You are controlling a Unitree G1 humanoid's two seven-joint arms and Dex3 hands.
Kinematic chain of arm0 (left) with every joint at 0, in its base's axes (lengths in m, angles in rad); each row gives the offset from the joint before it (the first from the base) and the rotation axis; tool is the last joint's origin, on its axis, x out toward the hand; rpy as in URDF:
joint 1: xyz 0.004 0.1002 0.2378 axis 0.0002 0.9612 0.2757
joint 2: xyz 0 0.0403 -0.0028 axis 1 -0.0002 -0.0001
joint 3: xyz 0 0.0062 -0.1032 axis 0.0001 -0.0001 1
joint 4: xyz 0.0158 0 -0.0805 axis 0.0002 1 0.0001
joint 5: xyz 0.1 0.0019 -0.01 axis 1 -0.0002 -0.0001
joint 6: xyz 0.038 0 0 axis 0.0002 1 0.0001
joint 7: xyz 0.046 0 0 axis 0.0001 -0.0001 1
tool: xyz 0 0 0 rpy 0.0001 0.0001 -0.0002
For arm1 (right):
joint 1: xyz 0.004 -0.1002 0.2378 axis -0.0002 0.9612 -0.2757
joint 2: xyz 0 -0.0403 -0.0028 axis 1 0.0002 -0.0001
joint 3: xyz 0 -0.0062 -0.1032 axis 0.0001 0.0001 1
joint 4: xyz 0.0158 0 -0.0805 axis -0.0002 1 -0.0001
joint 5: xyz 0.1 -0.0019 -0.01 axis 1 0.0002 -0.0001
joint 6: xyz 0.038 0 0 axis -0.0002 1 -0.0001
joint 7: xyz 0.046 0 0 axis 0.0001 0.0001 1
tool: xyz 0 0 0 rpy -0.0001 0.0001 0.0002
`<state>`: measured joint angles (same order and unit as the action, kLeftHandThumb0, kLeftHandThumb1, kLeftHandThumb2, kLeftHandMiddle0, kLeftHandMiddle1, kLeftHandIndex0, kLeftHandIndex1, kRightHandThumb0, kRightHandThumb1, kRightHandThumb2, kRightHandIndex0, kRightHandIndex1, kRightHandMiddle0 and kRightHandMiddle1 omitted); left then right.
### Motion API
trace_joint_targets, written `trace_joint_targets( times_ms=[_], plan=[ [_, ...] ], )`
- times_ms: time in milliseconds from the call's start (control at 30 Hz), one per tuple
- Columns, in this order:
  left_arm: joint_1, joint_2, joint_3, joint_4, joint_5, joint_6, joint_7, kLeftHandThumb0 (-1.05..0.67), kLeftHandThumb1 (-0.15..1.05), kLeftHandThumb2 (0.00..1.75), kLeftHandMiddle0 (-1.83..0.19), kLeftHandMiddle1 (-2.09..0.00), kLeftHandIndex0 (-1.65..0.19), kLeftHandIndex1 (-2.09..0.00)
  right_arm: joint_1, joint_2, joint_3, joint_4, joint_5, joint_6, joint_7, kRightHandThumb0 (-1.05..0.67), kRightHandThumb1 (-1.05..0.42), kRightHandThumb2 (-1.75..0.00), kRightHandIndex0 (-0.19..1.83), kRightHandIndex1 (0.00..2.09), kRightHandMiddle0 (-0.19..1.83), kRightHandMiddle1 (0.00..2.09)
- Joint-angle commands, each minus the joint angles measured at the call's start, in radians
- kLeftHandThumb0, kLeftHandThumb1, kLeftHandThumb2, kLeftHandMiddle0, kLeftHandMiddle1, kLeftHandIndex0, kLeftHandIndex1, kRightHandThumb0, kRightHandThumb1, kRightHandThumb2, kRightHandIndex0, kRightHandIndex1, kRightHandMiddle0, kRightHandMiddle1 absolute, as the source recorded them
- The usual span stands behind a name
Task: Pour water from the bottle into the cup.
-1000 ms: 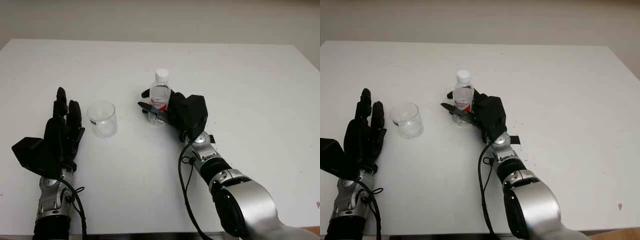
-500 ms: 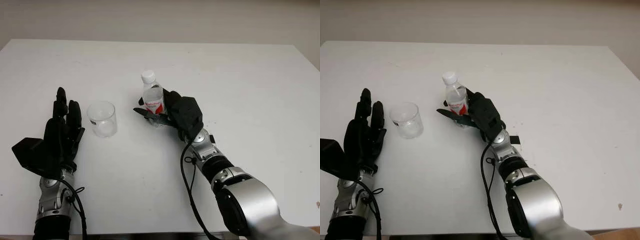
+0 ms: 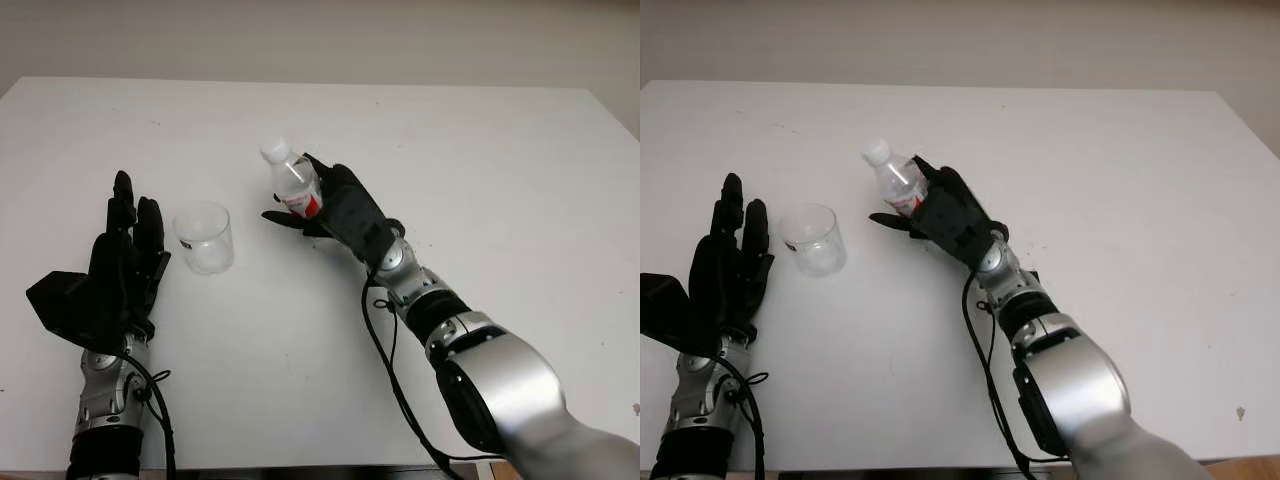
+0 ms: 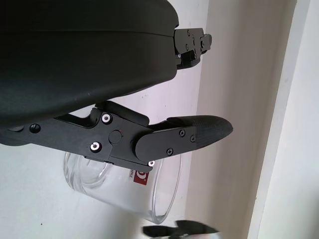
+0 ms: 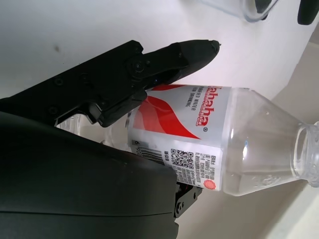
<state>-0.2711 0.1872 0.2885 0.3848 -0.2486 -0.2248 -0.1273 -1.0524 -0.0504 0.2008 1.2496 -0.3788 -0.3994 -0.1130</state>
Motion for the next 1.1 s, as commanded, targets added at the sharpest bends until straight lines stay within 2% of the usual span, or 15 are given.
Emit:
trace_joint_targets(
  times_ms=[0,267,467,700,933,1067],
  plan=[
    [-0.008,-0.006,0.0,-0.003,0.002,-0.002,0.004,-0.59,1.05,0.54,0.09,-0.05,0.09,-0.05,-0.057,-0.012,0.024,0.007,-0.027,0.004,-0.022,-0.38,-1.05,-0.38,1.31,2.09,0.92,2.09],
    [0.006,-0.011,-0.004,-0.013,0.004,-0.003,0.008,-0.59,1.05,0.54,0.09,-0.05,0.1,-0.05,-0.143,-0.022,0.101,0.043,-0.123,0.051,-0.098,-0.38,-1.05,-0.34,1.36,2.09,0.92,2.09],
    [0.011,-0.016,-0.004,-0.008,0.008,-0.011,0.009,-0.6,1.05,0.54,0.09,-0.05,0.1,-0.05,-0.179,-0.034,0.143,0.058,-0.177,0.066,-0.148,-0.4,-1.05,-0.29,1.26,2.09,0.86,2.09],
    [0.016,-0.022,-0.006,-0.002,0.021,-0.021,0.021,-0.61,1.05,0.54,0.08,-0.06,0.09,-0.06,-0.219,-0.054,0.262,0.071,-0.313,0.116,-0.254,-0.44,-1.05,-0.29,1.05,2.09,0.81,2.09],
    [0.017,-0.032,-0.006,0.006,0.021,-0.036,0.024,-0.62,1.05,0.53,0.08,-0.06,0.08,-0.06,-0.251,-0.071,0.418,0.074,-0.486,0.184,-0.41,-0.44,-1.05,-0.25,1.19,2.09,0.65,2.09],
    [0.015,-0.035,-0.009,0.016,0.033,-0.041,0.033,-0.62,1.05,0.53,0.07,-0.06,0.08,-0.06,-0.263,-0.071,0.473,0.078,-0.541,0.198,-0.474,-0.42,-1.05,-0.24,1.23,2.09,0.6,2.09]
  ],
)
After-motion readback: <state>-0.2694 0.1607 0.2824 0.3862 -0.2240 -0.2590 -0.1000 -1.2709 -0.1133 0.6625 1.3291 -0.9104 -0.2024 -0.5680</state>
